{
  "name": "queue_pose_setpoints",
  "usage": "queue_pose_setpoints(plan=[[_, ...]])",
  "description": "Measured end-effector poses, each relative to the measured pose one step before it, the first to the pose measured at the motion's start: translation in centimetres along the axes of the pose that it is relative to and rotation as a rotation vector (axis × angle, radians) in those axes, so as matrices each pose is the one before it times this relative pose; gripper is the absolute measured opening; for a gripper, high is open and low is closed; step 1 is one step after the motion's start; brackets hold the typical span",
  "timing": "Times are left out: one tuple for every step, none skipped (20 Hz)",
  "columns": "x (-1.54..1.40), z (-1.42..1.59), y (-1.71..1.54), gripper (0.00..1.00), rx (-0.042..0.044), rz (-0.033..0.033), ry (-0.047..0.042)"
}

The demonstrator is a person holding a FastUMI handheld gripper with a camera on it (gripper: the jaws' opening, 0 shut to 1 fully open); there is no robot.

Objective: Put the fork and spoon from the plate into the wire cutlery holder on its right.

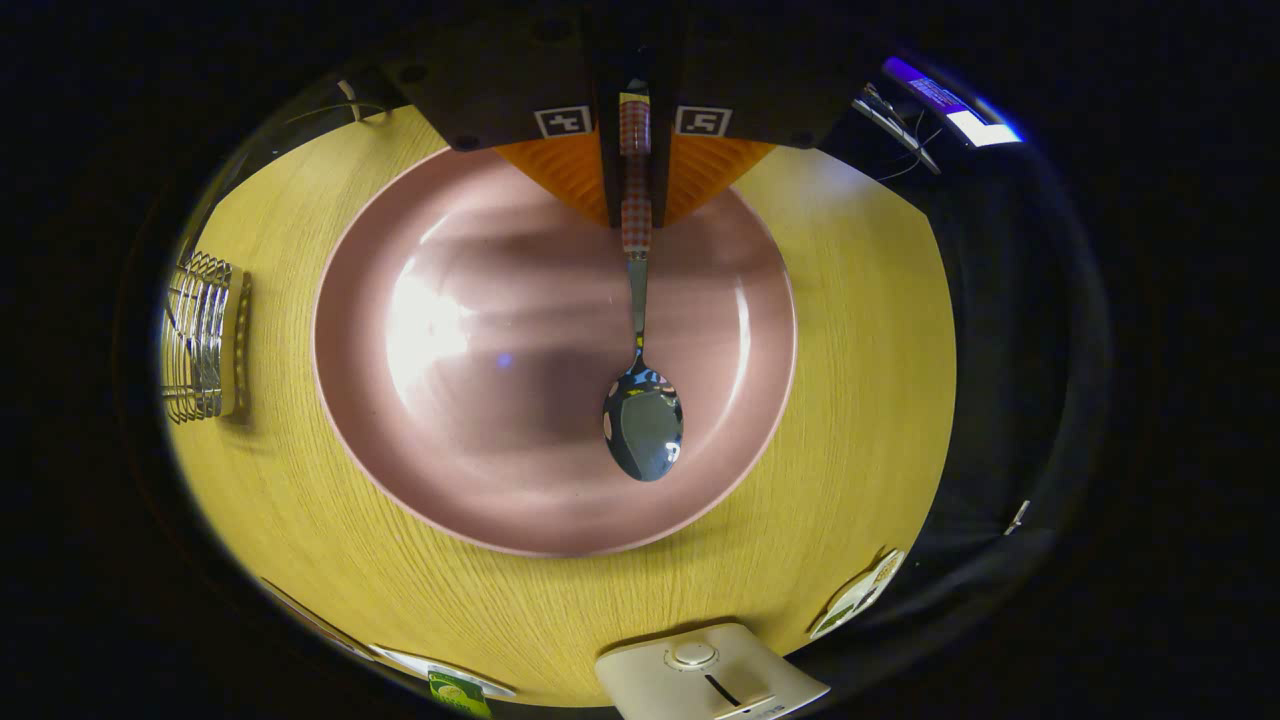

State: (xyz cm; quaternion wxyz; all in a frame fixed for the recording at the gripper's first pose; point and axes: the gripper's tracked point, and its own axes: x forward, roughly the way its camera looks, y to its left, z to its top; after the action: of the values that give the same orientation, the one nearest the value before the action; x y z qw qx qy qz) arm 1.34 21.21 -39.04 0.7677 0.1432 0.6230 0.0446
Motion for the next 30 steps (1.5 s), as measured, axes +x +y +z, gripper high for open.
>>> queue_pose_setpoints(plan=[[-0.136,-0.170,-0.134,0.15,-0.00695,0.00943,0.00467],[-0.269,0.006,-0.160,0.13,-0.01015,0.01019,0.00302],[-0.453,0.003,-0.254,0.13,-0.00530,0.00675,-0.00494],[-0.698,-0.072,-0.243,0.13,-0.00291,0.00751,-0.00548],[-0.897,0.015,-0.197,0.13,-0.00614,0.00936,-0.00836],[-1.166,0.033,-0.277,0.13,-0.01875,0.00681,-0.01012],[-1.383,-0.085,-0.432,0.13,-0.02882,0.00309,-0.01080],[-1.530,-0.001,-0.509,0.13,-0.02958,-0.00014,-0.01302],[-1.695,-0.075,-0.582,0.13,-0.02619,0.00193,-0.01202],[-1.752,-0.086,-0.715,0.13,-0.02230,-0.00004,-0.00867],[-1.678,0.005,-0.742,0.13,-0.01473,-0.00059,-0.00936],[-1.613,0.023,-0.856,0.13,-0.00731,-0.00103,-0.00866],[-1.466,-0.053,-0.900,0.13,-0.00887,-0.00372,-0.00626],[-1.304,-0.166,-1.093,0.13,-0.01776,-0.01187,-0.00234],[-1.328,-0.282,-1.246,0.13,-0.01887,-0.01448,0.00368],[-1.348,-0.401,-0.788,0.13,-0.00537,-0.00221,0.00571],[-1.171,-0.294,-0.781,0.13,0.00192,0.00597,0.01034],[-1.176,-0.582,-1.080,0.13,0.00396,0.00269,0.01998],[-1.010,-0.545,-1.063,0.13,-0.00281,-0.00447,0.02487],[-0.864,-0.659,-1.500,0.13,-0.01105,-0.01247,0.02883],[-0.770,-0.735,-1.697,0.13,-0.00428,-0.02144,0.03229],[-0.340,-0.431,-1.261,0.13,0.00641,-0.01575,0.03005],[-0.113,-0.073,-0.929,0.13,0.02016,-0.00280,0.02617],[-0.170,-0.191,-0.755,0.13,0.02137,0.00450,0.03321],[-0.249,-0.112,-0.702,0.13,0.01712,0.00473,0.02970],[-0.067,-0.141,-0.861,0.13,0.00171,-0.00463,0.02104],[-0.067,-0.050,-0.744,0.13,-0.00890,-0.00629,0.02335],[-0.010,-0.233,-0.593,0.13,-0.00453,-0.00155,0.02547],[-0.031,-0.095,-0.140,0.13,0.00567,0.00494,0.02758],[0.131,-0.104,0.065,0.13,0.00842,0.01043,0.03129]])
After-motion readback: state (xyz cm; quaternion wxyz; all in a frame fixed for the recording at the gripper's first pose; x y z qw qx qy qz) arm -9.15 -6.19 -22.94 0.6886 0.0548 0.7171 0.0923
